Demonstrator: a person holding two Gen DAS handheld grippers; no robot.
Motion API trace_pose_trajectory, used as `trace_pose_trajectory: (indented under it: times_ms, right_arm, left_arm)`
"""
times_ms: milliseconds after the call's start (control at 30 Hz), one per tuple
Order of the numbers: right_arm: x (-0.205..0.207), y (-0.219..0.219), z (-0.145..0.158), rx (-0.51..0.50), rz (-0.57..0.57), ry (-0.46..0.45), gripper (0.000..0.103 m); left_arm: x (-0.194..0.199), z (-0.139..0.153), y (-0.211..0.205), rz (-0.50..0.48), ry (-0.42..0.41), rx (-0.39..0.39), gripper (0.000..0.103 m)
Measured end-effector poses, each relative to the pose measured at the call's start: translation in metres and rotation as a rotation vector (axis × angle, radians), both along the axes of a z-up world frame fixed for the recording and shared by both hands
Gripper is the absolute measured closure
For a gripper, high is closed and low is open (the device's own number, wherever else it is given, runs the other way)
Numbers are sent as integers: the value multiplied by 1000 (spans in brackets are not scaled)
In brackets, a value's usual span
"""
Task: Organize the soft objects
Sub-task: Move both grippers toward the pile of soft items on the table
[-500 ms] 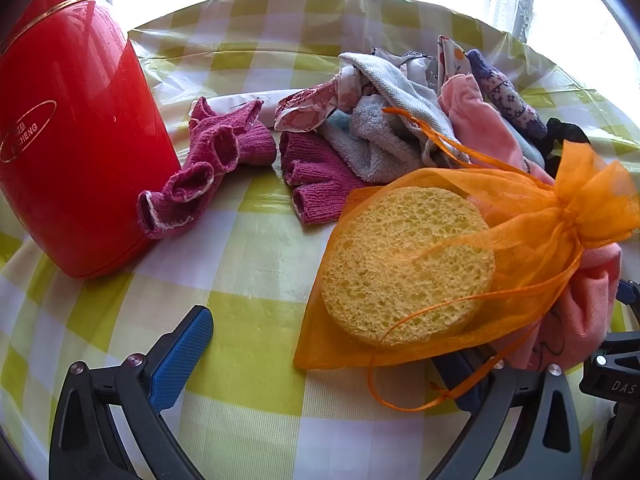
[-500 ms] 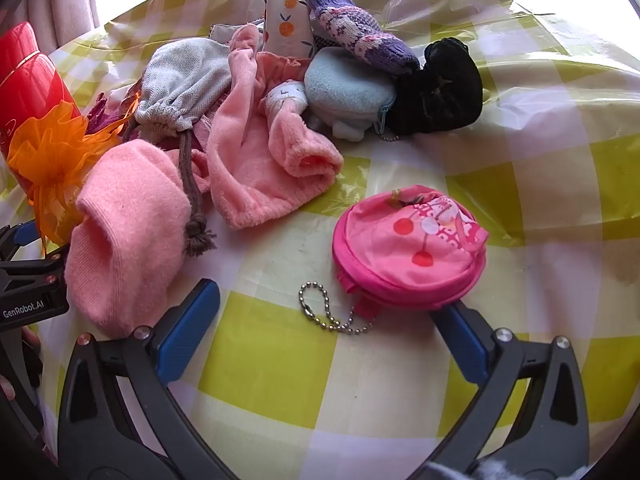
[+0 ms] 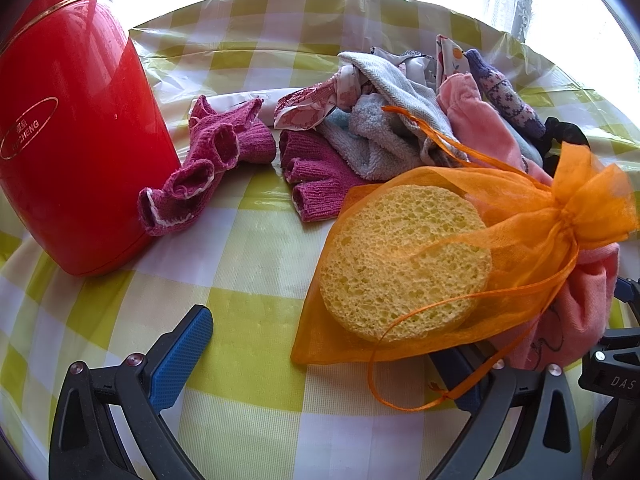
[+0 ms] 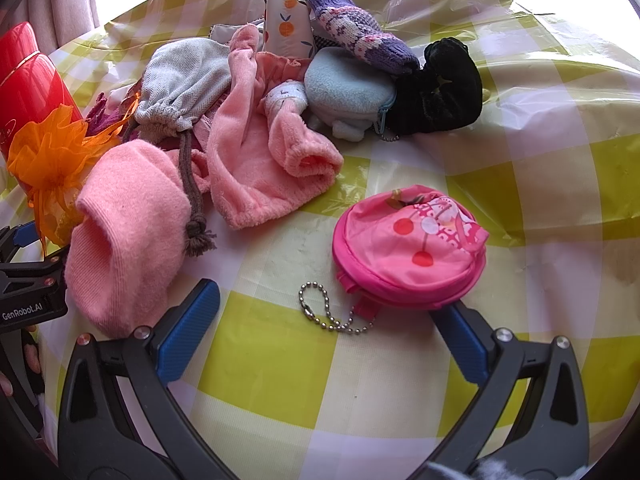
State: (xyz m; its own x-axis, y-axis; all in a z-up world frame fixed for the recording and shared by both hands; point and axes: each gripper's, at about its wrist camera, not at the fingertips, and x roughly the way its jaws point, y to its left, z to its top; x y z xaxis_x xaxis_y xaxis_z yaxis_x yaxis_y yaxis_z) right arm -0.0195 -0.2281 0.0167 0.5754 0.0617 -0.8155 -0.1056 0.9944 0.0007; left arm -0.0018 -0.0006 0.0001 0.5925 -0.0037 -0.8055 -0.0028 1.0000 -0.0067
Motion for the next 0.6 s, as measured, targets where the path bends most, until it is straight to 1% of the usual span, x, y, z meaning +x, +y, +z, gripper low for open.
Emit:
trace_pose_trajectory:
  times_ms: [67,200,233,333,367,500,567,600]
  right_arm:
    - [0,0,0,-1,0,0,0]
    - [0,2,0,-1,2,6,0]
    - [1,2,1,-1,3,8,0]
    - [2,2,2,0,10,14,0]
    - [1,2,2,0,14,17,0]
    - [-1,0,2,1,58,44,0]
    - [-6,-1,3,25,78,50,0]
    - [-11,-1,6,73,88,46,0]
  left_arm:
    - [-5,3,-1,-13,12,-1,0]
    - [3,-2,-2,-74,41,-1,0]
    - [2,-1,-1,-97,44,-2,0]
    - [-2,2,7,-112,41,-21,0]
    - [-2,3,11,-111,35,-44,0]
    - [-5,8,48,-78,-14,-258,0]
    - [-6,9,56,-79,-26,-303,0]
    - [-9,8,59,-76,-36,-333,0]
